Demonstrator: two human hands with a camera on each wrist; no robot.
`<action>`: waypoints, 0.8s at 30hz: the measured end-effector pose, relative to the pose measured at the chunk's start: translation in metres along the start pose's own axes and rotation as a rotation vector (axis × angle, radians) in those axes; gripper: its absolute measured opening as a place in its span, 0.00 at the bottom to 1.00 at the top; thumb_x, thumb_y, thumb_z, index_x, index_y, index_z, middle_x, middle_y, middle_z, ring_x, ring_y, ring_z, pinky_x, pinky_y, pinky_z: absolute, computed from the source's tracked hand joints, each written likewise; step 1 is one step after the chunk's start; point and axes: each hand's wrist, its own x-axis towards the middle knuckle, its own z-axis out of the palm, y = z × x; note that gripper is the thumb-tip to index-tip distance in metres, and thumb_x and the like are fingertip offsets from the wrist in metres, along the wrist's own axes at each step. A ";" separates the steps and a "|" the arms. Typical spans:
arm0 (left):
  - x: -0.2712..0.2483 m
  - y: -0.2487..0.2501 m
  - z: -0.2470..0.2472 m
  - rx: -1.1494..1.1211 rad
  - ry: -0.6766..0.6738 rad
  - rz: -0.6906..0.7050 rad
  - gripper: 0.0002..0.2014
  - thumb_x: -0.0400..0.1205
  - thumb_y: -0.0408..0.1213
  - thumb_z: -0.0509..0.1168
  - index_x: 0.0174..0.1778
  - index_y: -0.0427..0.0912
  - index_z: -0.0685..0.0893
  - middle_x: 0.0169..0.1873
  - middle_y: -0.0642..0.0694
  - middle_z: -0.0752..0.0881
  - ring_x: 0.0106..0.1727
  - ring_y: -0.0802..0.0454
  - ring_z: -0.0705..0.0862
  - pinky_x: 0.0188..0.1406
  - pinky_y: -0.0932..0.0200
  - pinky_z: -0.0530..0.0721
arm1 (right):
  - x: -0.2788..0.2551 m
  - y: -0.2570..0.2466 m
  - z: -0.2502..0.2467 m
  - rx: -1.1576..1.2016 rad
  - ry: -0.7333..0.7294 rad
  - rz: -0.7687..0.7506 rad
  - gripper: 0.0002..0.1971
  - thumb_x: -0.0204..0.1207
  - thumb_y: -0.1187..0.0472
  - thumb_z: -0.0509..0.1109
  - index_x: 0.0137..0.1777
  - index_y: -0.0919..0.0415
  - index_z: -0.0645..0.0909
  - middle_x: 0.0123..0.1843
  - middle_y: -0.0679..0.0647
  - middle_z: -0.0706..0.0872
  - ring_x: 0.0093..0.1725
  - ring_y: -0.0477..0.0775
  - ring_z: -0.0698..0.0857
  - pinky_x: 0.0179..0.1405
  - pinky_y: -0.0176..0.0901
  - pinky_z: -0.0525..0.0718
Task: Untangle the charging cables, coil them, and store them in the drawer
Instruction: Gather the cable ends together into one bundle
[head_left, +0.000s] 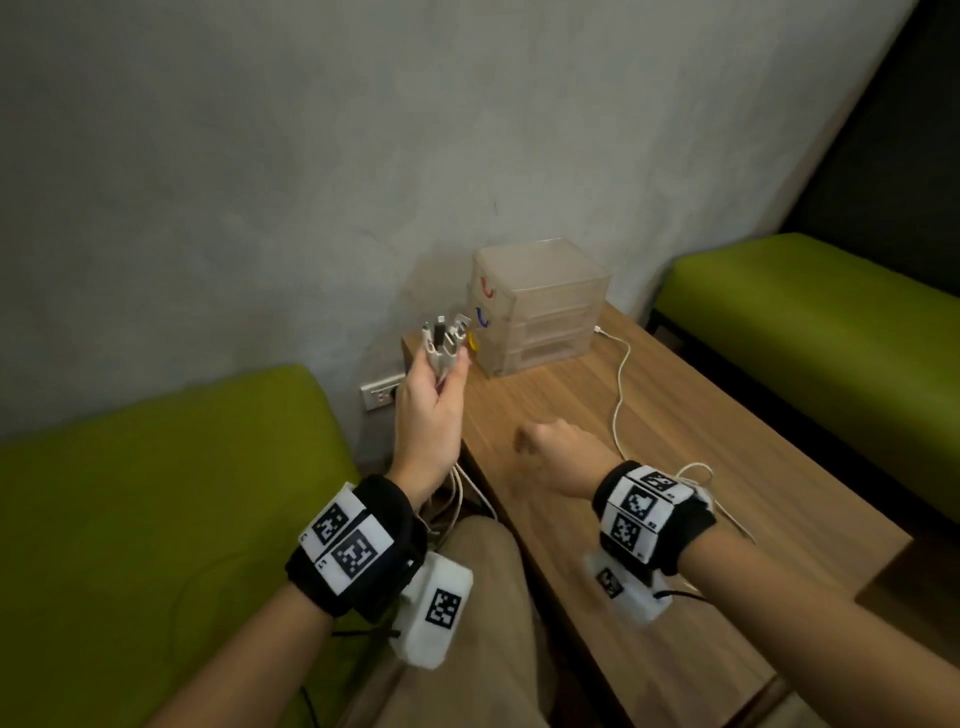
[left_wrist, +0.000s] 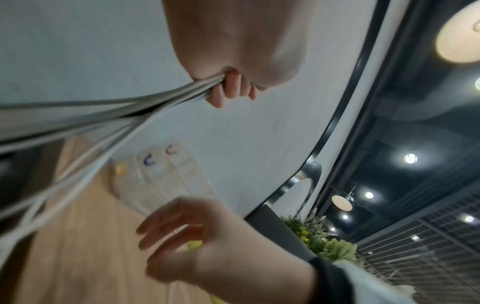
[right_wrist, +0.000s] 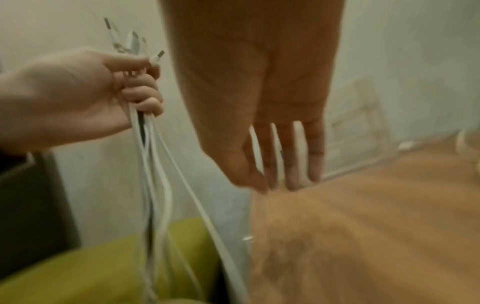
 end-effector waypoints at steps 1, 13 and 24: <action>-0.001 -0.001 0.012 -0.069 -0.035 -0.042 0.08 0.84 0.37 0.58 0.43 0.53 0.79 0.29 0.61 0.83 0.31 0.72 0.77 0.38 0.60 0.74 | -0.006 0.015 -0.003 -0.138 -0.060 0.075 0.13 0.77 0.61 0.60 0.61 0.60 0.75 0.60 0.60 0.81 0.58 0.62 0.81 0.55 0.55 0.81; -0.035 0.000 0.107 -0.226 -0.387 -0.214 0.10 0.84 0.40 0.57 0.37 0.54 0.76 0.30 0.54 0.75 0.37 0.56 0.75 0.46 0.55 0.75 | -0.035 0.081 0.016 -0.330 -0.179 0.411 0.15 0.81 0.67 0.58 0.65 0.62 0.77 0.65 0.59 0.81 0.65 0.61 0.80 0.56 0.49 0.80; -0.023 -0.009 0.102 -0.169 -0.209 -0.103 0.01 0.79 0.40 0.66 0.43 0.50 0.79 0.28 0.55 0.80 0.31 0.65 0.80 0.35 0.72 0.77 | -0.022 0.065 -0.009 0.350 0.802 -0.002 0.05 0.76 0.59 0.69 0.43 0.60 0.83 0.38 0.49 0.87 0.37 0.46 0.84 0.40 0.45 0.85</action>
